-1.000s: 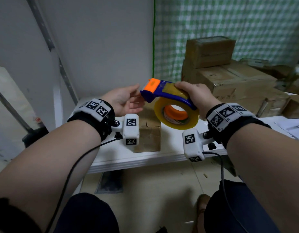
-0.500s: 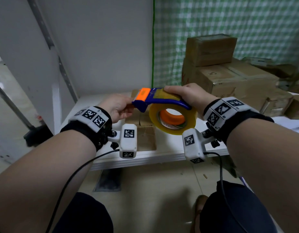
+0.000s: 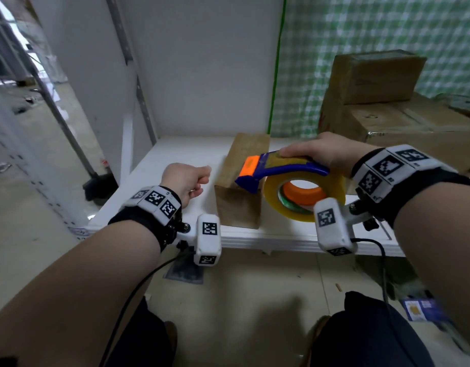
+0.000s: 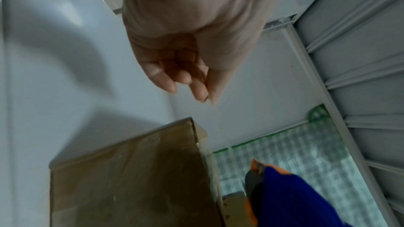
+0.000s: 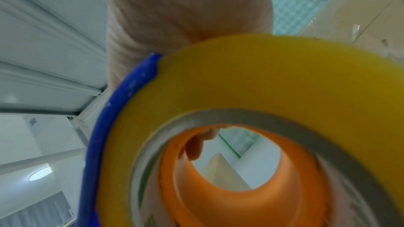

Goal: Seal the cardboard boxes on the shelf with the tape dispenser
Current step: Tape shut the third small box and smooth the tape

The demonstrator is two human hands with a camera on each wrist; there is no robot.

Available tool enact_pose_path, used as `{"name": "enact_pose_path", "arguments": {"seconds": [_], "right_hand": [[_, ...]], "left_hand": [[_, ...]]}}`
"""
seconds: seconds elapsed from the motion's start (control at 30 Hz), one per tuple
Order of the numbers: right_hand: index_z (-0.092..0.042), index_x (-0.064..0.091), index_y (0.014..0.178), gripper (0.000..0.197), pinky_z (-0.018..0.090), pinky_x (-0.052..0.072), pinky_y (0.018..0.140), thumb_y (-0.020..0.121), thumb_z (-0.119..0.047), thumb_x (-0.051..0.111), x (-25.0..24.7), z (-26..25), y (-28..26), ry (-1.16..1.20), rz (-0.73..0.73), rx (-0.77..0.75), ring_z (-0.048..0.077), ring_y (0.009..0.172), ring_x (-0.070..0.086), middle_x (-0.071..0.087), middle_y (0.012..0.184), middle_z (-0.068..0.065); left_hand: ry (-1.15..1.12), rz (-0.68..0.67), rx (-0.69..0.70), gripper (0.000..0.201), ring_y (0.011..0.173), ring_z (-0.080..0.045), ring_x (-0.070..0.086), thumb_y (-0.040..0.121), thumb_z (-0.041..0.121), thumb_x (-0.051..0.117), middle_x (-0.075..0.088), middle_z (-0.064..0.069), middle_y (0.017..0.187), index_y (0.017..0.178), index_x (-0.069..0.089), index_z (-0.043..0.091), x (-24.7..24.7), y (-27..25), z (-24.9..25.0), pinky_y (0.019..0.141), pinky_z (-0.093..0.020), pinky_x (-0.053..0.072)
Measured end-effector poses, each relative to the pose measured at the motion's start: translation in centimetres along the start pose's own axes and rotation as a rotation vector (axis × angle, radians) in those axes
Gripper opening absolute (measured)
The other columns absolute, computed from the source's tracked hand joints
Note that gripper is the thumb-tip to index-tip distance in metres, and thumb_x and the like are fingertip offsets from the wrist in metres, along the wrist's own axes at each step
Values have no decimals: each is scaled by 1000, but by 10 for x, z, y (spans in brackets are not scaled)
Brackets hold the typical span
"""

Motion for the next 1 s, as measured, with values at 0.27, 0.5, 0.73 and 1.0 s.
{"name": "enact_pose_path", "arguments": {"seconds": [0.27,0.5,0.73,1.0], "right_hand": [[-13,68,85,50,29,49,67,70,-61,68,2,-9,1,-142,25,47,21,77,64,68,86,8],[-18,61,73,42,25,42,59,77,-59,63,9,-26,-1,-288,31,45,17,72,56,60,80,6],[-22,54,65,37,29,40,71,85,-53,58,19,-40,-8,-373,15,36,24,83,55,59,94,13],[-15,59,78,44,31,40,77,81,-58,59,24,-37,-1,-437,0,109,24,87,55,59,98,10]], "left_hand": [[9,30,58,22,48,-12,41,83,20,71,58,-4,64,71,59,7,-3,9,-9,49,-19,41],[5,48,75,23,53,-13,45,86,22,67,59,-3,65,70,62,7,-8,19,-19,53,-21,41],[3,54,72,23,56,-17,43,87,21,65,59,-2,65,67,61,8,-11,22,-30,59,-26,41],[-21,-14,52,26,48,-15,36,88,17,64,53,-4,57,65,57,7,6,17,-51,48,-24,33]]}}
Point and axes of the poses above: each hand's wrist, its own y-axis towards the middle knuckle, its own x-axis out of the palm, z = x × y, the point moved 10 cm from there along y, towards the middle knuckle
